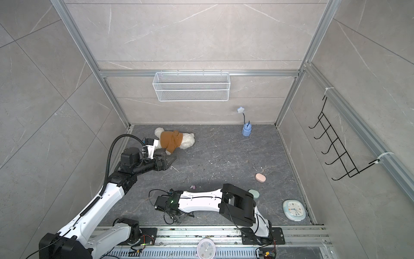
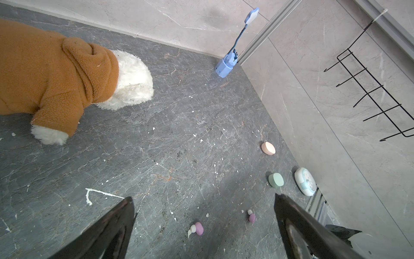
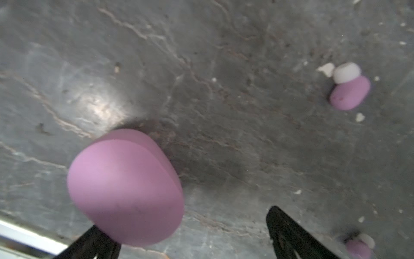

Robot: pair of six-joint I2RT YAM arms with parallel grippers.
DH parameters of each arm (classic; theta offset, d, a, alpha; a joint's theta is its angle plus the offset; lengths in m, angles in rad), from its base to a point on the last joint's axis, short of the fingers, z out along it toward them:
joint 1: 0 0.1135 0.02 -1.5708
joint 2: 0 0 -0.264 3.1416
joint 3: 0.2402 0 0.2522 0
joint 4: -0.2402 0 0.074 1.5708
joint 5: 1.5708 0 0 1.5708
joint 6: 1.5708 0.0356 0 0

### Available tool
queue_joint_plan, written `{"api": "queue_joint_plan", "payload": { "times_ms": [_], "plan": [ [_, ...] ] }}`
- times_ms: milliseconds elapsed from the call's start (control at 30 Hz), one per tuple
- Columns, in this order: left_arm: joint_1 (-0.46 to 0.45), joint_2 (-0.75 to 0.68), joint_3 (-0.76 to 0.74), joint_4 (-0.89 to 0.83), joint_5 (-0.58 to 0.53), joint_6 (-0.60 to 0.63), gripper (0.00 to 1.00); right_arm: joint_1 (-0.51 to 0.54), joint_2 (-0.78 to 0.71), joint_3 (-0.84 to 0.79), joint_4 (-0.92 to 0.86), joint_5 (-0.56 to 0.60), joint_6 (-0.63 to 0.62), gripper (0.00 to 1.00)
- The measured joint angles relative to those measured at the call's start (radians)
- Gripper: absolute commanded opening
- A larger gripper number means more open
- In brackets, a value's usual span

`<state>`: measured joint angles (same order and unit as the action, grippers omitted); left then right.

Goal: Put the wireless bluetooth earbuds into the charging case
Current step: 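Move the right gripper down over the pink oval case near the robot, then close the right gripper on the pink oval case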

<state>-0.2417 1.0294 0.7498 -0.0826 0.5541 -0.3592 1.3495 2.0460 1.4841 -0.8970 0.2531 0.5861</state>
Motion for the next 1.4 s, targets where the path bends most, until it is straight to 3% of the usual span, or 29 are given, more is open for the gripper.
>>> {"api": "queue_joint_plan", "payload": {
  "times_ms": [267, 633, 833, 1400],
  "plan": [
    [0.000, 0.006, 0.000, 0.000, 0.003, 0.000, 1.00, -0.043, -0.057, -0.008, -0.016, 0.021, 0.013, 1.00],
    [0.000, 0.009, 0.000, 0.000, 0.006, 0.000, 1.00, -0.047, -0.073, 0.100, -0.007, -0.143, 0.163, 0.97],
    [0.000, 0.009, 0.000, 0.000, 0.015, 0.000, 1.00, -0.049, -0.007, 0.178, -0.005, -0.146, 0.135, 0.92],
    [0.000, 0.009, 0.000, 0.000, 0.025, 0.000, 1.00, -0.080, 0.077, 0.184, -0.007, -0.168, 0.064, 0.79]
  ]
}}
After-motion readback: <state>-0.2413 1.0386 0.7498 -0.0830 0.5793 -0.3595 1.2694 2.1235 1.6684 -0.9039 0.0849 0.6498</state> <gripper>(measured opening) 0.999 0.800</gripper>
